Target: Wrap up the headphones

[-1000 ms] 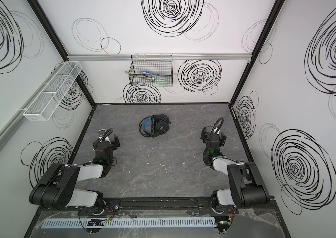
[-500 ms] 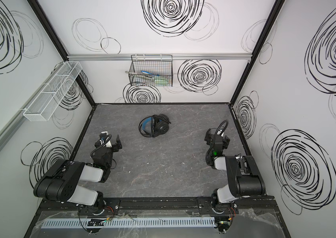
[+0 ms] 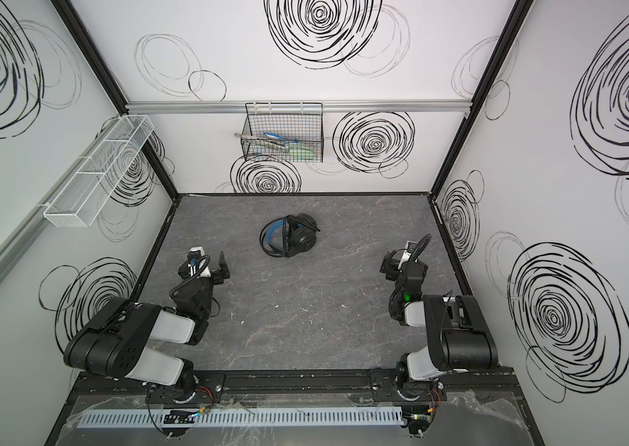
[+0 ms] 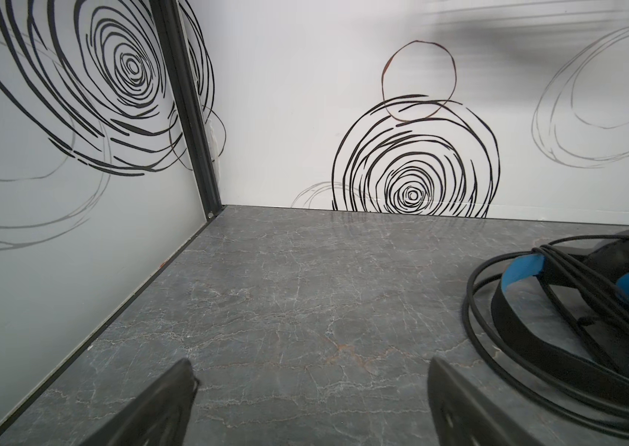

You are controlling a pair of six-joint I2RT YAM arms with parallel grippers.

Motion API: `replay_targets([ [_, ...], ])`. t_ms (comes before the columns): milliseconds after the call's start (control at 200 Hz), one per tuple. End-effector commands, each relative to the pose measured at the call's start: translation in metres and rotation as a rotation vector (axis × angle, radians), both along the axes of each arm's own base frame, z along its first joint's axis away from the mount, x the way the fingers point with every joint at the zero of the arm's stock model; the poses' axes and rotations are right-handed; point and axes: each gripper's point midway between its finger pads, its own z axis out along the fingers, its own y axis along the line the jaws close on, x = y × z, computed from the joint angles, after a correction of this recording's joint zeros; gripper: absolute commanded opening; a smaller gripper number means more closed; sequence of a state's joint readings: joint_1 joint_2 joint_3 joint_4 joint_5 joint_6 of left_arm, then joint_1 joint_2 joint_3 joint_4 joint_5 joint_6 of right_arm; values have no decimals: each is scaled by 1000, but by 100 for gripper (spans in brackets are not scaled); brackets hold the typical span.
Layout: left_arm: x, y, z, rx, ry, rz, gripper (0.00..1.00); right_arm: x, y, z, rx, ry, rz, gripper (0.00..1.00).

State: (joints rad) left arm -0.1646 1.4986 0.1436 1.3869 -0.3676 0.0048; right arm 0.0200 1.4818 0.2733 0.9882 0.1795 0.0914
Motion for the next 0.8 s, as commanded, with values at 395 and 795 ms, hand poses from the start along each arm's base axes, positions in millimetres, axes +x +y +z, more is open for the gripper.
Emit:
replay_targets([
  [395,-2,3,20,3,-87,8,96,4,2,22,11,-95,20,97],
  [795,1,2,18,2,-76,2,96,0,-1,23,-1,-106,-22,97],
])
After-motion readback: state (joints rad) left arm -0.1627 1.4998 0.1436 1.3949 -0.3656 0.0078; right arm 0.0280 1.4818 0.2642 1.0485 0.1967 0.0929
